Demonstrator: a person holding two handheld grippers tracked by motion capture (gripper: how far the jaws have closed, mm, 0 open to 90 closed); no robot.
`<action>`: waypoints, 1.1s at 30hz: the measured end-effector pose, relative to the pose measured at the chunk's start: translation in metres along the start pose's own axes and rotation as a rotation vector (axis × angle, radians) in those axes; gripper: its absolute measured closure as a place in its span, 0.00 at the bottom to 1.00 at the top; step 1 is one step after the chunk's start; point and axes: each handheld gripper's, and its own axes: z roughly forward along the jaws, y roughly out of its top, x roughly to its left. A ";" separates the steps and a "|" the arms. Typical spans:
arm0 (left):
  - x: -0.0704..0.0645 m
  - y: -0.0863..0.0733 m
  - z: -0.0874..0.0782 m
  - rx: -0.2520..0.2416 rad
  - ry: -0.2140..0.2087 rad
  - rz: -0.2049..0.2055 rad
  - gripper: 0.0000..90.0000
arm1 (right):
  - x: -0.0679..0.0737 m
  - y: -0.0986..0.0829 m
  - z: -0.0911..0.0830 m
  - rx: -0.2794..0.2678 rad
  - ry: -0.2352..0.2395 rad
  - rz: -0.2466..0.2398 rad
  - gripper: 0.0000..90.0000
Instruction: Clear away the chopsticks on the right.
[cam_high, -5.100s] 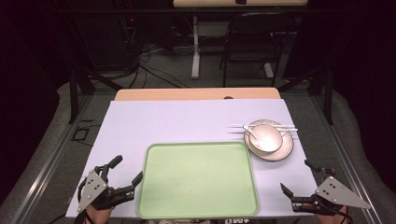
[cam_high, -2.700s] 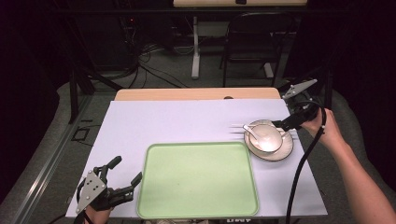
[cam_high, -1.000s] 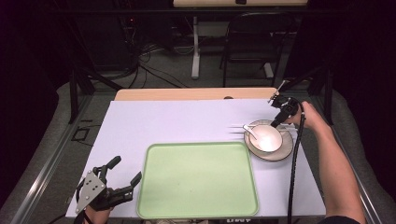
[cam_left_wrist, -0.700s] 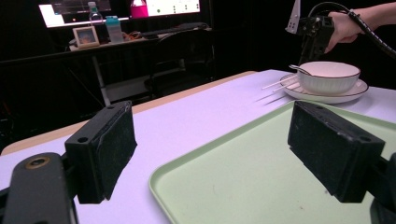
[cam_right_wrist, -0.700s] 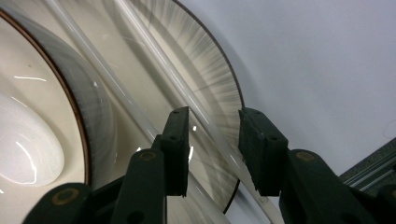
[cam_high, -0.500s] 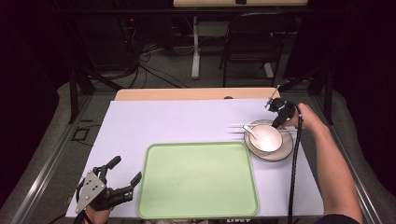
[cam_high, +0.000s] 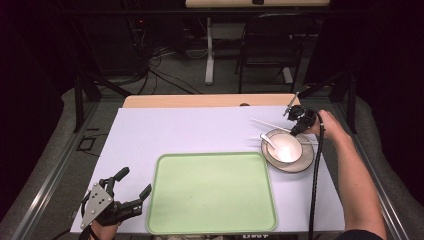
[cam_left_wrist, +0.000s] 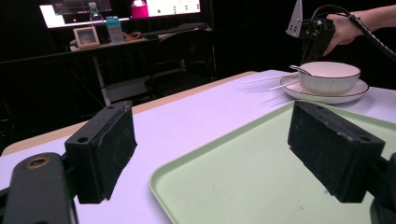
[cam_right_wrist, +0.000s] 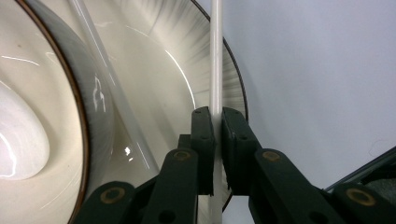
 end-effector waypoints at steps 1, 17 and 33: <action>0.000 0.000 0.000 0.000 0.000 0.000 0.17 | 0.000 0.000 -0.001 -0.002 0.001 -0.001 0.93; -0.001 0.000 0.000 0.000 -0.002 0.003 0.17 | 0.013 -0.004 -0.037 -0.046 -0.062 0.039 0.93; -0.001 0.000 0.000 0.001 -0.003 0.003 0.17 | 0.037 0.001 -0.075 -0.098 -0.115 0.027 0.93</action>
